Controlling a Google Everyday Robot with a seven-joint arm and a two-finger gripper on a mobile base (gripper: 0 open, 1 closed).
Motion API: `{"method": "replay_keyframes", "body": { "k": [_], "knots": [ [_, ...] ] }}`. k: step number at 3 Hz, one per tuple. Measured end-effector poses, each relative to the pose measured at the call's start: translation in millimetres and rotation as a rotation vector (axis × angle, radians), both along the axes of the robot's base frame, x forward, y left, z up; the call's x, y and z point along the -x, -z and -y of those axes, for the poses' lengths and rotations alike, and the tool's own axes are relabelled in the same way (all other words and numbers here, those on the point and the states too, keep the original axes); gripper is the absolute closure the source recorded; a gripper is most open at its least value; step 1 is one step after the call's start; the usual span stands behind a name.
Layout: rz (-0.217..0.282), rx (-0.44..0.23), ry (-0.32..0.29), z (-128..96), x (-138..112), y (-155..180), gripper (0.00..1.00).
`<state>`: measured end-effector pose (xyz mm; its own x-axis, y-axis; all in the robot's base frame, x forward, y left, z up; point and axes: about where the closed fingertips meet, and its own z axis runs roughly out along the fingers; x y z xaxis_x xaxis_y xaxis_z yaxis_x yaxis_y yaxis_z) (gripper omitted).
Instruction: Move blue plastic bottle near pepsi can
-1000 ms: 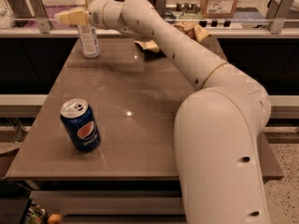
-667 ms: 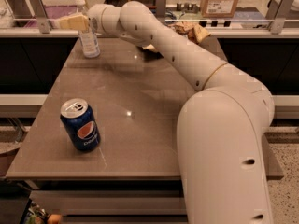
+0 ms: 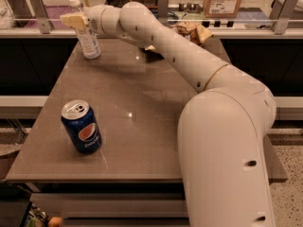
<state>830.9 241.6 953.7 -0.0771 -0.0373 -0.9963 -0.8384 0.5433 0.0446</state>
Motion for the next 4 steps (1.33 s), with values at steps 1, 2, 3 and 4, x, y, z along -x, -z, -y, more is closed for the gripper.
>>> {"method": "replay_keyframes", "body": {
  "k": [1, 2, 3, 4],
  "knots": [
    [-0.001, 0.0, -0.004, -2.8, 0.8, 0.8, 0.64],
    [-0.002, 0.0, -0.007, -5.5, 1.6, 1.6, 0.87],
    [-0.004, 0.0, -0.011, -8.1, 2.4, 2.4, 1.0],
    [-0.004, 0.0, -0.011, -8.2, 2.4, 2.4, 1.0]
  ]
}}
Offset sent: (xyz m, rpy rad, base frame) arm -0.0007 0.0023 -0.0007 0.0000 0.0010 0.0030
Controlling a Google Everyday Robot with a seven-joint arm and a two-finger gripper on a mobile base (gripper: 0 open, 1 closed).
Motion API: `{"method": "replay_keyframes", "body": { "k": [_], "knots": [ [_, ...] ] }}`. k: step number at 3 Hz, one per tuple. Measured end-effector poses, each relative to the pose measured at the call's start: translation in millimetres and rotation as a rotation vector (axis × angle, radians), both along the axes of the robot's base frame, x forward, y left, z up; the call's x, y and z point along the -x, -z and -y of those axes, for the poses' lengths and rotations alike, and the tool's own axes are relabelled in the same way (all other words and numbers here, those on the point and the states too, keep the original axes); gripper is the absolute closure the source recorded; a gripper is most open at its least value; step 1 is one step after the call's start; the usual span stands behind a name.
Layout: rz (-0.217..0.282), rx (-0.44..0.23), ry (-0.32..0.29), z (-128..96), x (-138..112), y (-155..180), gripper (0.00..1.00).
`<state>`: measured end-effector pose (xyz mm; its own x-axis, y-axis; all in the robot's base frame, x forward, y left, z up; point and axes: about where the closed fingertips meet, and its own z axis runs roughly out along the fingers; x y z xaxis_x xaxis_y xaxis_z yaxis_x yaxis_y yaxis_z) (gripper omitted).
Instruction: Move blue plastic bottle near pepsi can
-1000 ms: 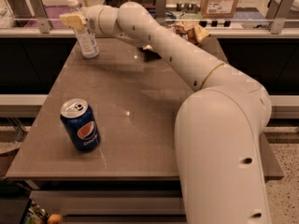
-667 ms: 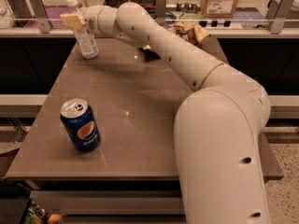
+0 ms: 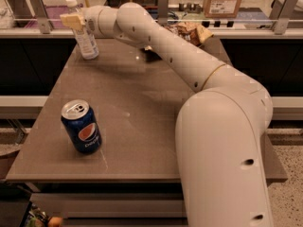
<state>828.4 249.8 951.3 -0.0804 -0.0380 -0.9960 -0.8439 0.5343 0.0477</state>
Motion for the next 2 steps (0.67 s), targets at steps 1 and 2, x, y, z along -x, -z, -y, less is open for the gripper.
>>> {"method": "replay_keyframes", "body": {
  "k": [1, 2],
  "knots": [
    [0.006, -0.027, -0.02, 7, 3, -11, 1.0],
    [0.036, -0.075, -0.023, 39, 17, -35, 1.0]
  ]
}}
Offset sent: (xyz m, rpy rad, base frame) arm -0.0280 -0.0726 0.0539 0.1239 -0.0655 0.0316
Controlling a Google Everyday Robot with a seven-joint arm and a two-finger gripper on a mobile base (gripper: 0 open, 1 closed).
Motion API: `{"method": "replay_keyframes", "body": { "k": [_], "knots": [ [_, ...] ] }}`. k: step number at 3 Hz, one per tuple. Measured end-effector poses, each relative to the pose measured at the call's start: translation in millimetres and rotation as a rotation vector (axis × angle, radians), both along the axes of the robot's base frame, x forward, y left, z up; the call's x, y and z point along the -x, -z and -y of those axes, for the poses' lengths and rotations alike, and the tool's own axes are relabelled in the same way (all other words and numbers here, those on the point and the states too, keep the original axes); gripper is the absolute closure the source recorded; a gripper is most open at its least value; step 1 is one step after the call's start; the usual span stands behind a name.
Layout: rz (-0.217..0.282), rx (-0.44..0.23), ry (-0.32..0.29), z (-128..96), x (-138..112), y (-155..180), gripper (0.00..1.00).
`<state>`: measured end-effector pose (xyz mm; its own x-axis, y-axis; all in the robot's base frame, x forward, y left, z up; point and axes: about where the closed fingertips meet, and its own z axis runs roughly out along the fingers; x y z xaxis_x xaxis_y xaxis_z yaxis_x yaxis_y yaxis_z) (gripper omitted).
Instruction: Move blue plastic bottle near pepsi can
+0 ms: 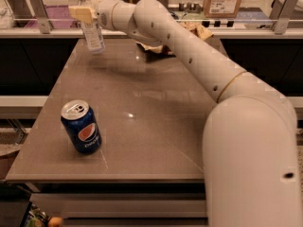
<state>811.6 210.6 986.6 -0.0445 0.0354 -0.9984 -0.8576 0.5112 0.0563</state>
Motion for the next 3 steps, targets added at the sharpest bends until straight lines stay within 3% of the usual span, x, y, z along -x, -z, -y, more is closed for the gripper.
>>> {"method": "replay_keyframes", "body": {
  "k": [1, 3],
  "knots": [
    [0.009, -0.011, 0.018, 26, 14, -10, 1.0],
    [0.002, -0.003, 0.135, 81, 58, -26, 1.0]
  ]
}}
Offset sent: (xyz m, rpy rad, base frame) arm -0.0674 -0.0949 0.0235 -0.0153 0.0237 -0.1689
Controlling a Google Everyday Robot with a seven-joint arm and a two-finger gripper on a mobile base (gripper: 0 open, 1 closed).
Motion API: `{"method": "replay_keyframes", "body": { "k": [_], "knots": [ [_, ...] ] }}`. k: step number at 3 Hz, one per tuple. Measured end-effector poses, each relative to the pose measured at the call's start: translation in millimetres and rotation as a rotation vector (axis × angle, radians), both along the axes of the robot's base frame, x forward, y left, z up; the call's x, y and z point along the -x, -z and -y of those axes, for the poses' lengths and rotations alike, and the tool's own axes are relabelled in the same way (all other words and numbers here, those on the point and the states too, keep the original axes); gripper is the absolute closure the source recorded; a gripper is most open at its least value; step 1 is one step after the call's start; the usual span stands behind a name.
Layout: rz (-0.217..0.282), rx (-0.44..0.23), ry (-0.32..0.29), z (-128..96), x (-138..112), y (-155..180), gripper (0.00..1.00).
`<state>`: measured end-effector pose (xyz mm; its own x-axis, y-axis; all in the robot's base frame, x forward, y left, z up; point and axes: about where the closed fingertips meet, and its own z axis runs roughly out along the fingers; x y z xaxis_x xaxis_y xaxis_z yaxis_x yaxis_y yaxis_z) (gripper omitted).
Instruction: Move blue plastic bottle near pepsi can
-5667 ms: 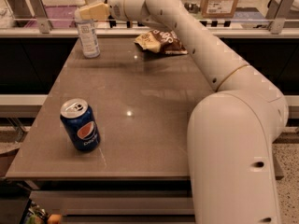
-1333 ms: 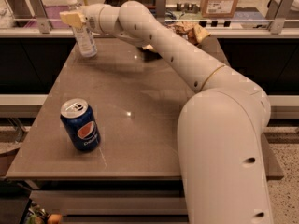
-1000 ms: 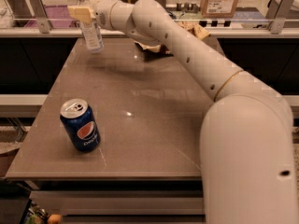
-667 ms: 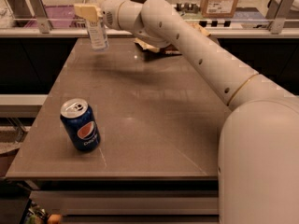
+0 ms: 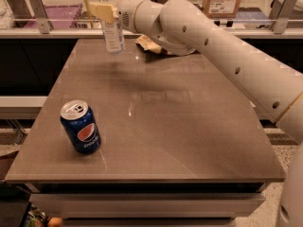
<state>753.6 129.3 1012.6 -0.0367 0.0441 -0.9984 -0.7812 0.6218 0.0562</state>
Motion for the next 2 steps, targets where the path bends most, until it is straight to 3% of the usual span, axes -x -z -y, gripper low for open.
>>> {"method": "replay_keyframes", "body": {
  "k": [2],
  "knots": [
    [0.004, -0.019, 0.091, 53, 50, -5, 1.0]
  ]
}}
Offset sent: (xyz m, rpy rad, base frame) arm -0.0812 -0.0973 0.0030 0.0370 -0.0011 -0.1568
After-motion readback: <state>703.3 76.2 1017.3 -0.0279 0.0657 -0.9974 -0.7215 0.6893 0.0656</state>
